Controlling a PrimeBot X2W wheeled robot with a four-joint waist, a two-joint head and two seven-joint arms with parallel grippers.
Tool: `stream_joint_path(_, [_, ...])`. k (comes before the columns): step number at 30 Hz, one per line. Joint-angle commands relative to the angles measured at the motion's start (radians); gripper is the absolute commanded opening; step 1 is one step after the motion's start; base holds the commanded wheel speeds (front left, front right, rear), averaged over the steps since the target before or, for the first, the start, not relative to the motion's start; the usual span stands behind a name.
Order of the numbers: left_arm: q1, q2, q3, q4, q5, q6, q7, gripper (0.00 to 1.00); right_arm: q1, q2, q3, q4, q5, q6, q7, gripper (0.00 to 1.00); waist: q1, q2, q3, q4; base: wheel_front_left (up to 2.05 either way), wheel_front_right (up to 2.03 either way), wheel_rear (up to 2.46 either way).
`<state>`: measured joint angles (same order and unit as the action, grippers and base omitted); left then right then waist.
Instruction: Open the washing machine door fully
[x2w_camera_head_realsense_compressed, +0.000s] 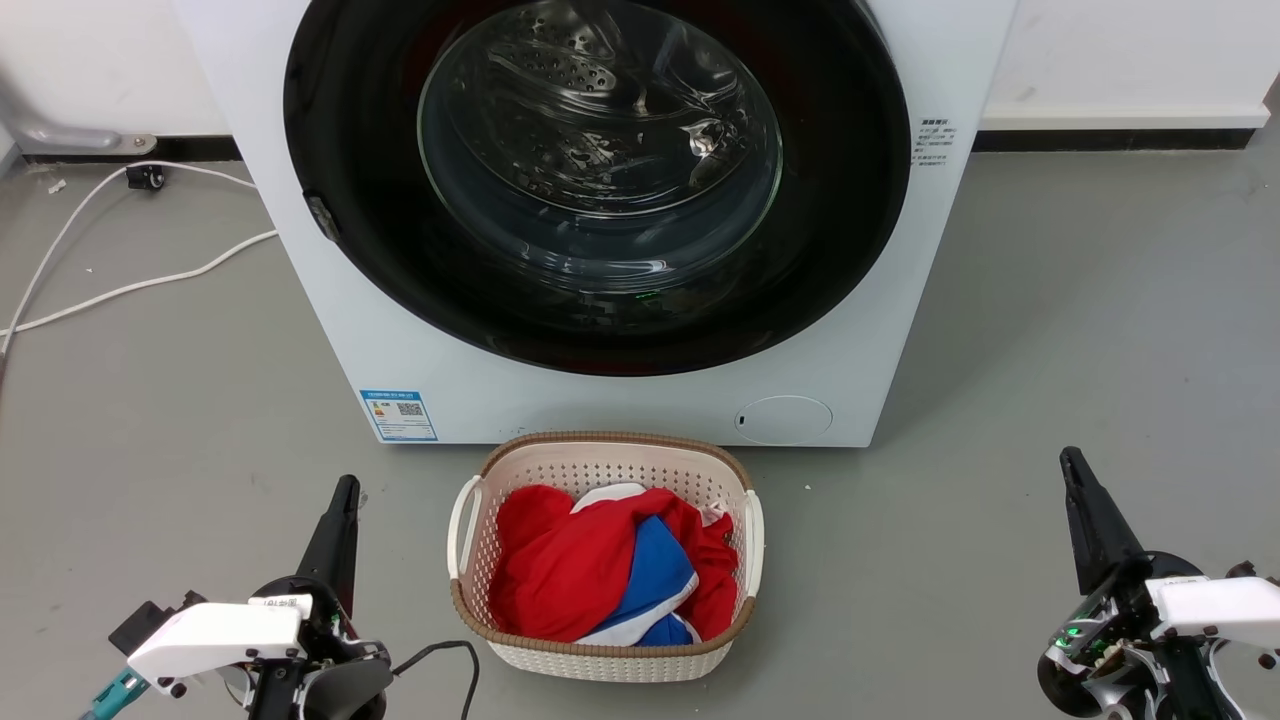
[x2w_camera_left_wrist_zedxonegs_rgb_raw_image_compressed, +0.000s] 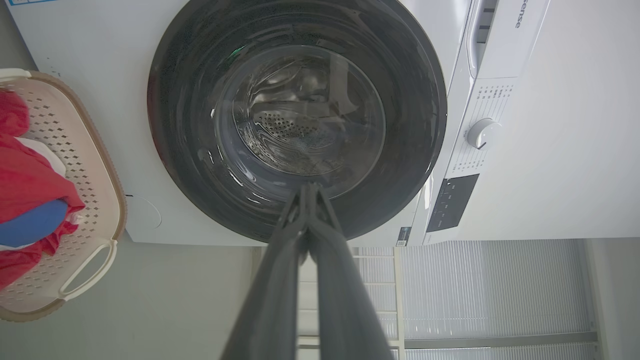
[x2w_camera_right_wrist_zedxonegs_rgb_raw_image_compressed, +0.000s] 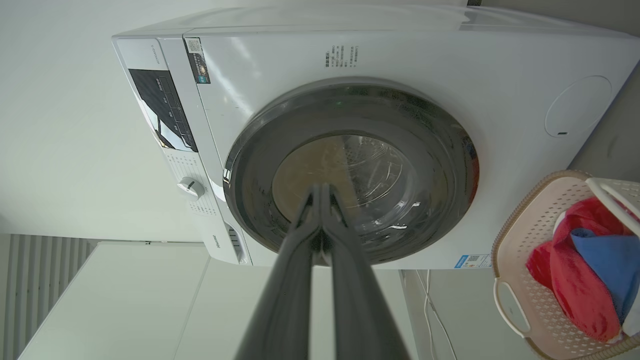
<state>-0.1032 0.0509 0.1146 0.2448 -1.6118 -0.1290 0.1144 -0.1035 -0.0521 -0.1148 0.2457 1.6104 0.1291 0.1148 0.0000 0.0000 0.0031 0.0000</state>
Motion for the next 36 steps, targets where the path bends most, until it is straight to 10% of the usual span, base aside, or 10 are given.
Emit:
stream_joint_path(1, [-0.011, 0.0, 0.001, 0.001, 0.003, -0.004, 0.0, 0.0, -0.012, 0.003, 0.001, 0.001, -0.001, 0.003, 0.0, 0.0, 0.0, 0.0, 0.0, 0.0, 0.0, 0.0, 0.0])
stream_joint_path(17, [-0.011, 0.0, 0.001, 0.001, 0.003, -0.004, 0.0, 0.0, -0.012, 0.003, 0.001, 0.001, -0.001, 0.003, 0.0, 0.0, 0.0, 0.0, 0.0, 0.0, 0.0, 0.0, 0.0])
stream_joint_path(18, [0.0, 0.0, 0.0, 0.0, 0.0, 0.0, 0.0, 1.0, 0.0, 0.0, 0.0, 0.0, 0.0, 0.0, 0.0, 1.0, 0.0, 0.0, 0.0, 0.0, 0.0, 0.0, 0.0])
stream_joint_path(36, [0.005, 0.001, -0.1, -0.028, 0.044, 0.0, -0.074, 1.0, 0.044, -0.008, 0.049, -0.056, -0.077, 0.0, -0.074, 1.0, 0.0, 0.0, 0.0, 0.001, 0.0, 0.0, 0.0])
